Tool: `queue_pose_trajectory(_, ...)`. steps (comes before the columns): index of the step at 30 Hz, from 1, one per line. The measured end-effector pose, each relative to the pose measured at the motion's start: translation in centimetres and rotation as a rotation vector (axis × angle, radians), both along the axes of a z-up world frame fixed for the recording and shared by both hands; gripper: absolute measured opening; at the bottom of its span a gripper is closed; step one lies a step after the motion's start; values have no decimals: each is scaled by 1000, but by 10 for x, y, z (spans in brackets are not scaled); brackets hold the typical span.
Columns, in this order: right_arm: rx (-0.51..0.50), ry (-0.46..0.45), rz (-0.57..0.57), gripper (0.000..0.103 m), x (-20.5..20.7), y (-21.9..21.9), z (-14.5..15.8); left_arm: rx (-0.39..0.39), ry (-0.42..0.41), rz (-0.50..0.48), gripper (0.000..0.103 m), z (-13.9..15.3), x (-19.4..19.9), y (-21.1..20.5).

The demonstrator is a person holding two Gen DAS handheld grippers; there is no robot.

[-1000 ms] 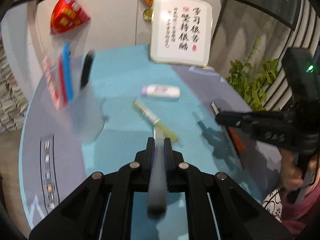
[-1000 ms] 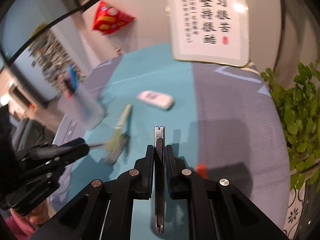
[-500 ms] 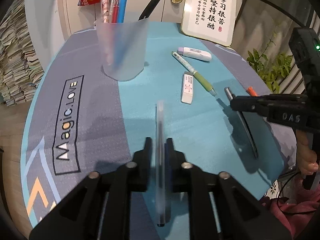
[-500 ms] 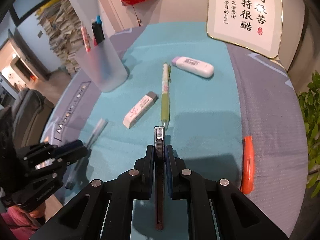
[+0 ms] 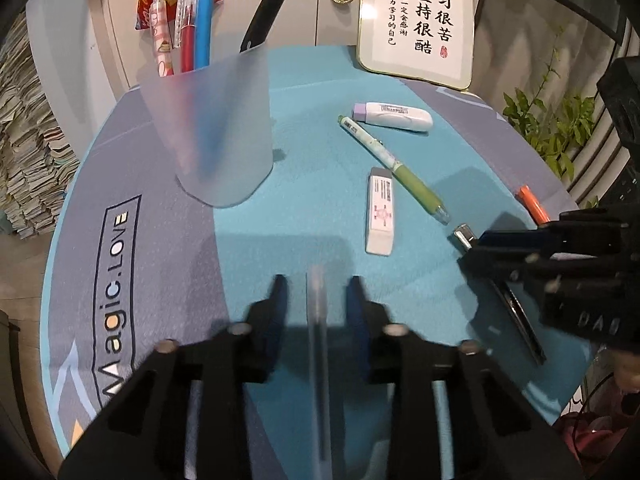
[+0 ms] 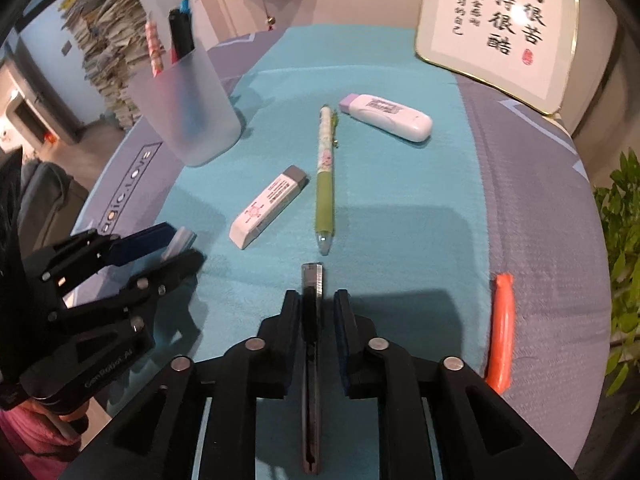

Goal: Organize stationery
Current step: 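Drop the dark pen into the clear cup with the right tool while the left tool carries the silver pen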

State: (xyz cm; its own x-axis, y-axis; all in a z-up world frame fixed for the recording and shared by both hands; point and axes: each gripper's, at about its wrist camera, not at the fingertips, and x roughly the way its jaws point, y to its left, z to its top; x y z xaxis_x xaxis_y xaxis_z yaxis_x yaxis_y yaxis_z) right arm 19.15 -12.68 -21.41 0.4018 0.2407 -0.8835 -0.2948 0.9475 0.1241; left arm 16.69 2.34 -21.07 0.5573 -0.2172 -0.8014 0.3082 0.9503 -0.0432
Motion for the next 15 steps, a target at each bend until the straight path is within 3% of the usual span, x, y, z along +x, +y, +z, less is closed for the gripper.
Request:
queue_pose_trajectory(1, -5, 3, 3, 23, 1, 1, -1, -1, 8, -4, 7, 0, 1, 0)
queue_pose_trajectory(7, -21, -16, 34, 28, 3, 13, -1, -38, 25, 6, 7, 2, 1, 5)
queue_pose_trajectory(10, -68, -33, 41, 12, 1, 18, -2, -53, 29, 26, 7, 5, -2, 8)
queue_pose_trajectory(12, -19, -17, 24, 12, 1, 13, 2, -71, 22, 38, 7, 11, -5, 12)
queue_pose_trajectory(15, 12, -71, 6, 12, -7, 6, 24, -100, -29, 49, 7, 32, -17, 22)
